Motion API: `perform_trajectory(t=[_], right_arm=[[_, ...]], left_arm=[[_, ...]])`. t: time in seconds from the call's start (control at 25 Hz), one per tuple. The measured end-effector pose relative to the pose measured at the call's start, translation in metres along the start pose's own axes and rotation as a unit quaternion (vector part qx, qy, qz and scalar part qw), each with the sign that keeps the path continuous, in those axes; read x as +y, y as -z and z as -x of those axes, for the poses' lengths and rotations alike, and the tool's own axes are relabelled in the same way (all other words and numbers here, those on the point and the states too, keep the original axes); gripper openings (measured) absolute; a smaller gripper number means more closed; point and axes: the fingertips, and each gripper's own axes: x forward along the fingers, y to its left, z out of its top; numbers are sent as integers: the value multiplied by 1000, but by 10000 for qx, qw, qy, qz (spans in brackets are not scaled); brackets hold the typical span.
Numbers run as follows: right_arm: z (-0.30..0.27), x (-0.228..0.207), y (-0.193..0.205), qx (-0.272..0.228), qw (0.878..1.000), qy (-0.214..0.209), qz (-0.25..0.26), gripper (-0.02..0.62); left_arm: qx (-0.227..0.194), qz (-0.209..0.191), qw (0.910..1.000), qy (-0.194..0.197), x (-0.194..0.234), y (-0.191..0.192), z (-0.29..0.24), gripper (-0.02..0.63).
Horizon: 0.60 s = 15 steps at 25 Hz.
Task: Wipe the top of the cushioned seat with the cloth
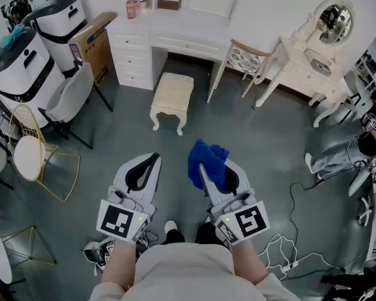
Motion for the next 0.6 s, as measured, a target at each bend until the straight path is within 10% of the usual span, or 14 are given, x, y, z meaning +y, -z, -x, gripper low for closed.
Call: perform_trajectory(t=[0.6], right_arm=[[-9,4,6,80,10000,38,16,89]], left_arm=[[-69,99,9999,31,12,4,-3,0]])
